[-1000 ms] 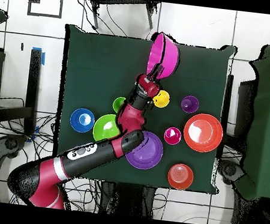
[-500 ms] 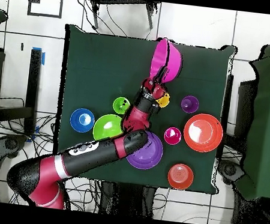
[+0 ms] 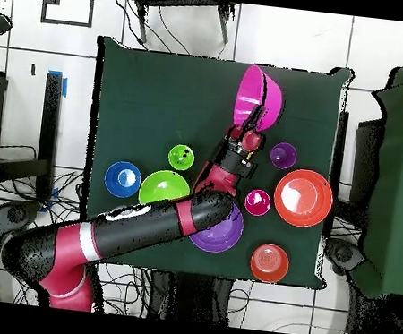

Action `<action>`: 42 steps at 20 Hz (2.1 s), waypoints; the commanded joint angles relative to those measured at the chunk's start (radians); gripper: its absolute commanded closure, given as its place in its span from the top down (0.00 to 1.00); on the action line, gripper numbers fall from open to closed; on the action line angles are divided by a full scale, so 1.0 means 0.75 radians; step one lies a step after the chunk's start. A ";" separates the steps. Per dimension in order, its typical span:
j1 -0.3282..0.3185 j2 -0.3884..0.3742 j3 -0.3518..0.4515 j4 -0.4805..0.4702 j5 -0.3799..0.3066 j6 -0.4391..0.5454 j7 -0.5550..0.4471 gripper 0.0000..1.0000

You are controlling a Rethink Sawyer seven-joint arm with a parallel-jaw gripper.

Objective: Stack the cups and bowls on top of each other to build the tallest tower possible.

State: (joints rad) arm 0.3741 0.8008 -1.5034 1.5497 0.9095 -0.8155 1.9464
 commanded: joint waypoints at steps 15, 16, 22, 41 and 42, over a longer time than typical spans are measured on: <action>-0.184 -0.098 0.093 -0.155 -0.100 -0.153 -0.011 0.00; -0.194 -0.091 0.095 -0.177 -0.086 -0.150 -0.023 0.00; -0.235 -0.070 0.097 -0.266 0.015 -0.137 -0.079 0.00; -0.269 -0.130 0.055 -0.382 -0.063 -0.044 -0.063 0.00; -0.267 -0.126 0.055 -0.378 -0.053 -0.048 -0.068 0.00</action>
State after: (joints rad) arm 0.1721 0.7084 -1.5205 1.4269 0.8725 -0.9155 1.9464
